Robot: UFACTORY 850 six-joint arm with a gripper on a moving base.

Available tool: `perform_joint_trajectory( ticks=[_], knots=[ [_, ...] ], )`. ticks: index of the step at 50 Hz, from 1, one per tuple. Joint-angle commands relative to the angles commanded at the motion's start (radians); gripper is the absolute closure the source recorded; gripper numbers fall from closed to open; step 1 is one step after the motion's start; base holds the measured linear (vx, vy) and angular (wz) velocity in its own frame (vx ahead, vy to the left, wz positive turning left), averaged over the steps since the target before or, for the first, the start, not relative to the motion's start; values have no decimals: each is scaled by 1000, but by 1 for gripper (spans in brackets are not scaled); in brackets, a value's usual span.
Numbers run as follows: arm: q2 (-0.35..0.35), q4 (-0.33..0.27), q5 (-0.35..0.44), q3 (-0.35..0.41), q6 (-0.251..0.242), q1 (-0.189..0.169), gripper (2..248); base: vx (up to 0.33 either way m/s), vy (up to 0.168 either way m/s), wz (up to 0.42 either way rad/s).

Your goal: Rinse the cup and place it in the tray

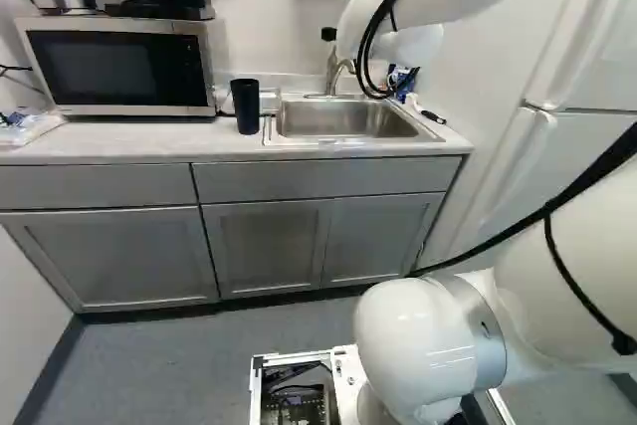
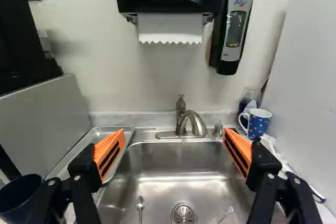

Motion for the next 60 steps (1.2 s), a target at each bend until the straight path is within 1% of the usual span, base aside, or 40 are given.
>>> perform_joint_trajectory(
  ticks=[30,60],
  knots=[
    [0,0,0,0,0,0,3,68,-47,344],
    [0,0,0,0,0,0,3,51,-81,168]
  ],
)
